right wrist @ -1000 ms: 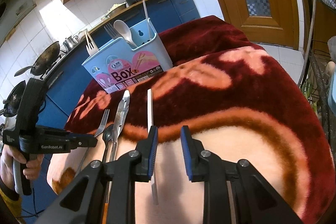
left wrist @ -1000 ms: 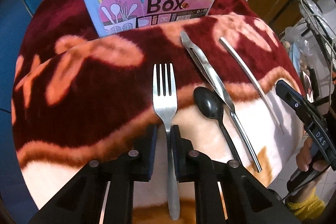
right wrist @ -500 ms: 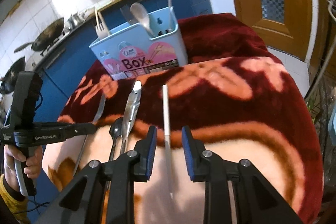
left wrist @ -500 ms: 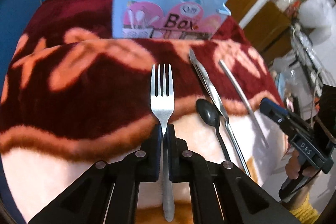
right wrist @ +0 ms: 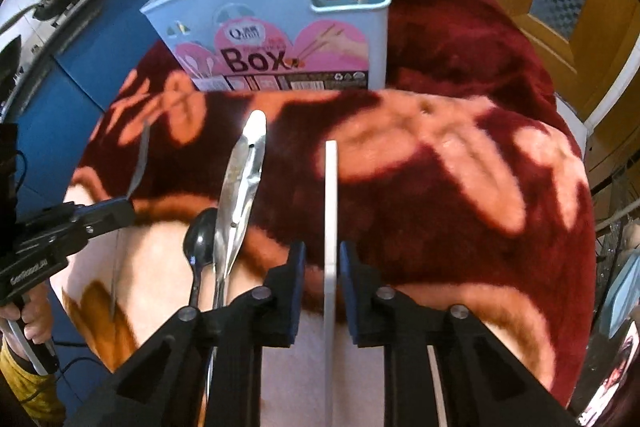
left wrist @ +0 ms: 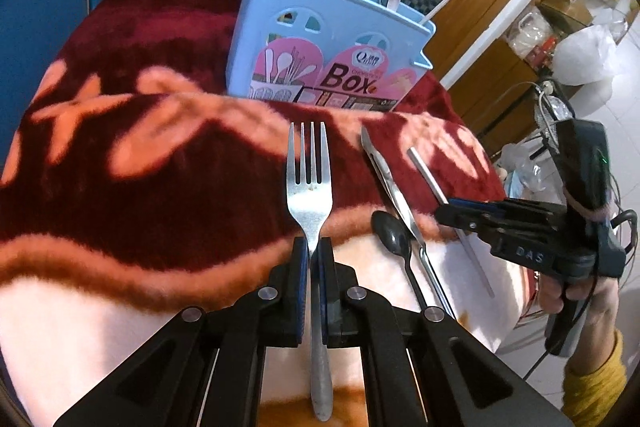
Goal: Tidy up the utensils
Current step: 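Lift the fork and chopstick and carry both over the Box holder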
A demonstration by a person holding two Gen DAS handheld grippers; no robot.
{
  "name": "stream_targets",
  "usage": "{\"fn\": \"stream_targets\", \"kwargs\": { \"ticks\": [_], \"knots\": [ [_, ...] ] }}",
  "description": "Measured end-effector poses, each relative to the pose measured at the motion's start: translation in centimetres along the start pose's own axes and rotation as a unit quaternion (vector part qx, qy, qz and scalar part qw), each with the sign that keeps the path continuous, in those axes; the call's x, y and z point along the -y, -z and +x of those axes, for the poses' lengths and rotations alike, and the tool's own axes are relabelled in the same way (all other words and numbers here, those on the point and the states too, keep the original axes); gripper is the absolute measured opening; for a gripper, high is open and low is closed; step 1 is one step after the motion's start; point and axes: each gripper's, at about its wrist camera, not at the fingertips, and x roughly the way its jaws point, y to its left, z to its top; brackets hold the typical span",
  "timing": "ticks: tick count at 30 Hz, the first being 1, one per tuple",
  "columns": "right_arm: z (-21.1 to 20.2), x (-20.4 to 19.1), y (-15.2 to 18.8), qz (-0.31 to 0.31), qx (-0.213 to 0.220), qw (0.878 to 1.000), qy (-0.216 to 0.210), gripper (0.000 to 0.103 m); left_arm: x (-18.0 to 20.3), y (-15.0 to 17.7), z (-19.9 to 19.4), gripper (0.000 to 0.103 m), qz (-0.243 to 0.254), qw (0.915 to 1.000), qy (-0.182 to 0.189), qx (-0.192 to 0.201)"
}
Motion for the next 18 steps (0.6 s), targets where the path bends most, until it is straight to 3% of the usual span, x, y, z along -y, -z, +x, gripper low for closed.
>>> {"fn": "stream_targets", "kwargs": {
  "ticks": [4,8,13,18],
  "knots": [
    [0.6,-0.1,-0.8,-0.006,-0.014,1.0,0.005,0.01,-0.4,0.0,-0.4,0.004,-0.002,0.9998,0.006,0.017],
    [0.6,0.2,-0.3,0.005,0.007,1.0,-0.003,0.008,-0.5,0.2,-1.0,0.004,0.003,0.9992,0.009,0.04],
    [-0.7,1.1,1.3,0.035,0.067,0.997,-0.032,0.008,-0.3,0.6,-1.8,0.004,0.007,0.9971,0.009,0.075],
    [-3.0,1.8,3.4,0.062,0.139,0.986,-0.071,0.008,0.0,1.0,-2.9,0.004,0.011,0.9942,0.011,0.107]
  ]
}}
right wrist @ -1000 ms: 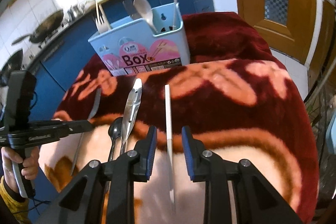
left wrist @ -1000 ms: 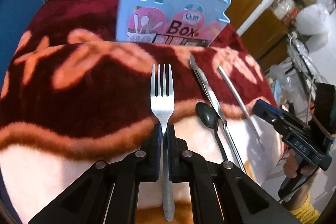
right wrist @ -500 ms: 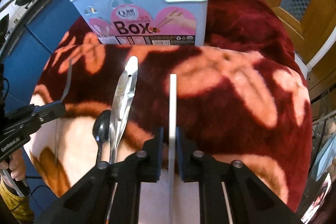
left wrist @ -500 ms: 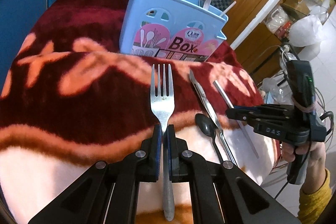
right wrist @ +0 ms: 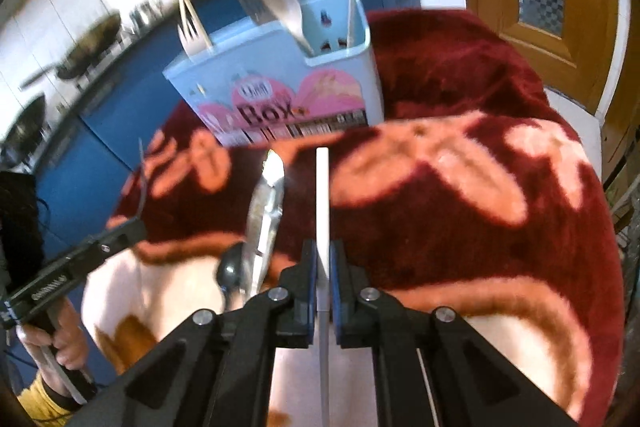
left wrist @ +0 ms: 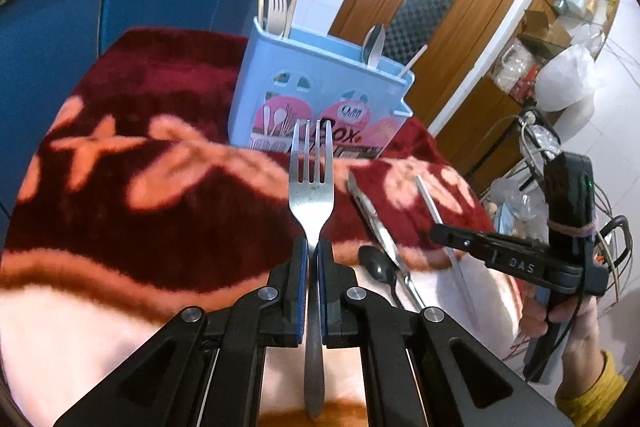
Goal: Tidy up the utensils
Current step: 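Lift the fork and chopstick and carry both over the Box holder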
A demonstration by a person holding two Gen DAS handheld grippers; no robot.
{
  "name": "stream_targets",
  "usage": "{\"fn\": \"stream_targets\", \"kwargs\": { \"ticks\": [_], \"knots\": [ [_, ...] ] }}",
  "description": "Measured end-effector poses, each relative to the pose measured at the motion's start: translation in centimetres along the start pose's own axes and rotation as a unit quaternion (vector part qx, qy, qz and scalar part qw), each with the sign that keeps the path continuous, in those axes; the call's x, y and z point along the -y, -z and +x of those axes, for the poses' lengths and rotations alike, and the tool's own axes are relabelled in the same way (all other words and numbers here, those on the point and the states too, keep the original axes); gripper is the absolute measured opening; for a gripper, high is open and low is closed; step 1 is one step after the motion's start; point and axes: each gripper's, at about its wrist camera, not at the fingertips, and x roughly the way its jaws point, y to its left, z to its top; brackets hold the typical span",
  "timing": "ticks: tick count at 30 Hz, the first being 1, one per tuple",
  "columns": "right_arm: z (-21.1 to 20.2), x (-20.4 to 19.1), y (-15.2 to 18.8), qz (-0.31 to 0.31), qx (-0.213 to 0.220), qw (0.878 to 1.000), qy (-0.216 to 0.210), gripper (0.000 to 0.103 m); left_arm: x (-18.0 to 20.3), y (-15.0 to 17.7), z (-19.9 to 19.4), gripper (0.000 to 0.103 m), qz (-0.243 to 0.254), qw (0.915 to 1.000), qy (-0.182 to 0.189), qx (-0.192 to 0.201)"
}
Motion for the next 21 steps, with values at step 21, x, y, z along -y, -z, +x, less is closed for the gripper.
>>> {"fn": "stream_targets", "kwargs": {
  "ticks": [21],
  "knots": [
    [-6.8,-2.3,-0.2,-0.027,0.227,0.973,-0.018,0.008,1.3,-4.1,-3.1,0.004,-0.016,0.9927,0.015,0.119]
  ]
}}
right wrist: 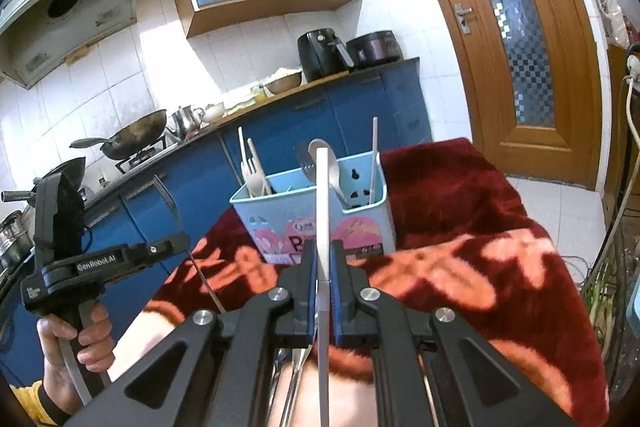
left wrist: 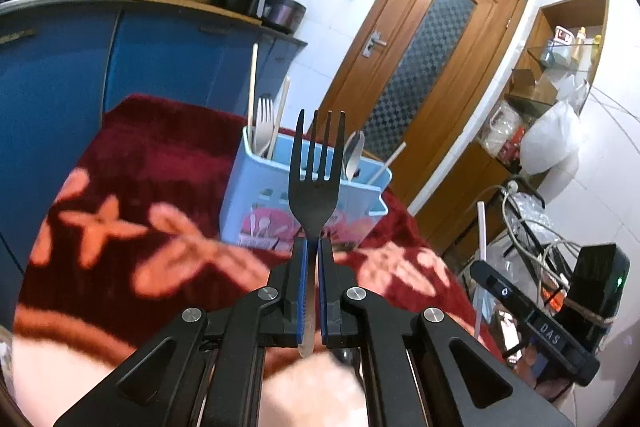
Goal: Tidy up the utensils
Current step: 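Lift the fork and chopstick and carry both over the Box holder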
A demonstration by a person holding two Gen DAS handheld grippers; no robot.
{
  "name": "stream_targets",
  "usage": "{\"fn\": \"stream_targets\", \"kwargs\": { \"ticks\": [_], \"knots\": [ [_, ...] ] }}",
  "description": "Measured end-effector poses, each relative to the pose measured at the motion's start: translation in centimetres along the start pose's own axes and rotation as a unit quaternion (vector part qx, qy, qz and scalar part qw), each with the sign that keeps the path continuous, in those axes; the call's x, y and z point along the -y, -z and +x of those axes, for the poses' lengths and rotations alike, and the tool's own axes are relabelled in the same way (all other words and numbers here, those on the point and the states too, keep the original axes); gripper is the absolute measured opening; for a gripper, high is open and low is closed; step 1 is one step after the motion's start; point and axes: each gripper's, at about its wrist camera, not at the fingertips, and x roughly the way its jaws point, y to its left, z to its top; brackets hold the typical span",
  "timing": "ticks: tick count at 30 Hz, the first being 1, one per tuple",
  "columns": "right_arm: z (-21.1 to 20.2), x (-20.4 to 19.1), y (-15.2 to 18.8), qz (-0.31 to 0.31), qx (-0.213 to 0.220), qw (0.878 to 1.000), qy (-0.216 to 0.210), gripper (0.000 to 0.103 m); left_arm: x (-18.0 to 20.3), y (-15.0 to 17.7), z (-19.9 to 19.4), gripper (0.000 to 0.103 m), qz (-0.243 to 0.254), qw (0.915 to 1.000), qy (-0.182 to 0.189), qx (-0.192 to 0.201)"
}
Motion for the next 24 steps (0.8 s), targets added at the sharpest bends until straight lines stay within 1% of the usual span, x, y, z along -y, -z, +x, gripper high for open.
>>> {"fn": "stream_targets", "kwargs": {
  "ticks": [3,12,16,24],
  "knots": [
    [0.0,0.2,-0.1,0.0,0.007,1.0,-0.001,0.008,0.4,-1.0,-0.2,0.004,0.006,0.9999,-0.003,0.012],
    [0.6,1.0,0.1,0.011,0.009,1.0,-0.005,0.008,2.3,-4.7,-0.3,0.004,0.037,0.9977,-0.021,0.053],
    [1.0,1.5,0.1,0.016,0.009,1.0,-0.003,0.008,2.6,-6.2,-0.1,0.004,0.044,0.9964,-0.026,0.068],
    [1.6,2.6,0.2,0.031,0.006,0.999,0.0,0.008,2.6,-9.2,0.5,0.004,0.058,0.9895,-0.059,0.118]
  ]
}}
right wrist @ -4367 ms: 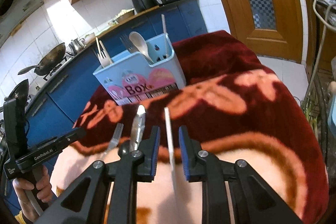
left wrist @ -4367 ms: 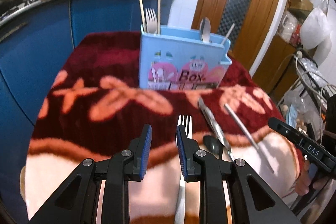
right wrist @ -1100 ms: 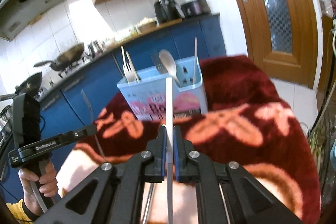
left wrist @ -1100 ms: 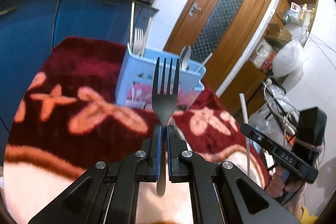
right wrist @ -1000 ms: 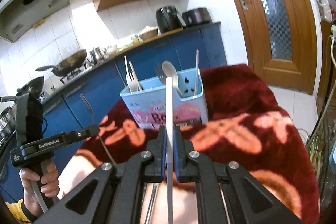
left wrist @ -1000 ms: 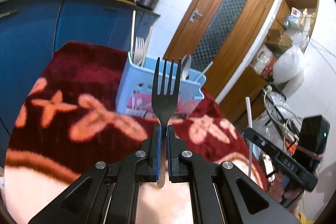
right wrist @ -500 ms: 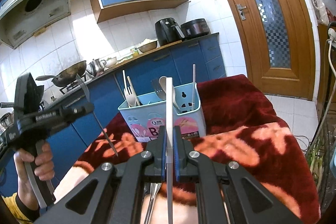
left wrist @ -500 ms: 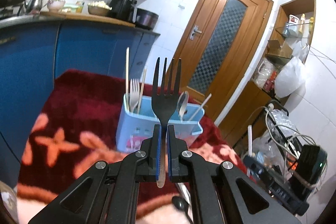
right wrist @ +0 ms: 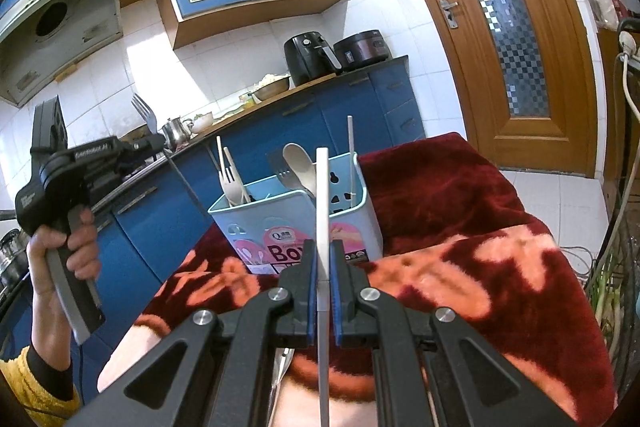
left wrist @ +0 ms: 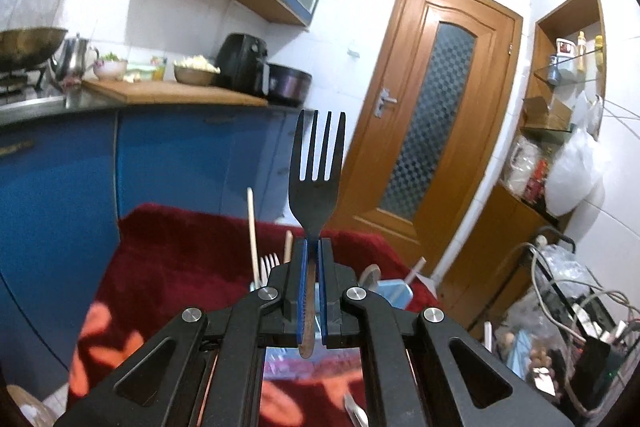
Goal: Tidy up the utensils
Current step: 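Lift the fork and chopstick and carry both over the Box holder, then lower the fork and chopstick into the holder and open both tools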
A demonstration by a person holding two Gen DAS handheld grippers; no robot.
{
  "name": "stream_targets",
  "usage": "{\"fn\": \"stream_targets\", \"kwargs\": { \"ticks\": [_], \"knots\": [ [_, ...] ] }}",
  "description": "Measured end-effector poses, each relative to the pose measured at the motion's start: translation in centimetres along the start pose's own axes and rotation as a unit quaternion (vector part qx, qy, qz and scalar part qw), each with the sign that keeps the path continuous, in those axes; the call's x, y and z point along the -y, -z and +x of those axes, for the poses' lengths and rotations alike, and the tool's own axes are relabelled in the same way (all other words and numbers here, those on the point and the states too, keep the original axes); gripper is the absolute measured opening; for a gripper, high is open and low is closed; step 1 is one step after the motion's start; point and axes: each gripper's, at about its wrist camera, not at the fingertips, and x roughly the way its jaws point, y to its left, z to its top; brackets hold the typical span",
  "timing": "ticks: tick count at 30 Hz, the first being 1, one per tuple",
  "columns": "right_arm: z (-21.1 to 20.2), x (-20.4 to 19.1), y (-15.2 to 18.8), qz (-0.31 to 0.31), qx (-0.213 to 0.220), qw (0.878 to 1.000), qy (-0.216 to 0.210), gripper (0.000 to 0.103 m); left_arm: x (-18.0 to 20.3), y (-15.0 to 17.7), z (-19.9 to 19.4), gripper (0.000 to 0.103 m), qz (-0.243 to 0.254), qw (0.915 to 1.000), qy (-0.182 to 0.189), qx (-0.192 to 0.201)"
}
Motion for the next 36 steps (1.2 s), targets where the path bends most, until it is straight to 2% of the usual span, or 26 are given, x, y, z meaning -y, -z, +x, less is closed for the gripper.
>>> {"fn": "stream_targets", "kwargs": {
  "ticks": [4,10,16,22,31,36],
  "knots": [
    [0.2,0.5,0.2,0.006,-0.003,1.0,0.0,0.008,0.2,-0.8,0.7,0.004,0.022,0.9991,-0.022,0.029],
    [0.6,0.5,0.3,0.009,-0.008,1.0,-0.002,0.008,0.3,-0.9,2.3,0.004,0.036,0.9978,-0.038,0.04],
    [0.6,0.5,0.0,0.006,-0.006,1.0,0.0,0.008,-0.1,0.9,4.1,0.004,0.042,0.998,-0.043,0.021],
    [1.4,0.5,-0.7,0.0,-0.004,1.0,0.008,0.008,-1.3,3.0,5.9,0.004,0.028,0.9986,-0.045,-0.005],
    [3.5,-0.7,-5.0,-0.03,0.051,0.998,0.009,0.008,-1.8,4.7,6.8,0.004,0.024,0.9986,-0.044,-0.019],
    [6.8,-0.9,-7.5,-0.035,0.087,0.996,0.01,0.008,-1.9,5.6,7.3,0.004,0.025,0.9986,-0.037,-0.026]
  ]
}}
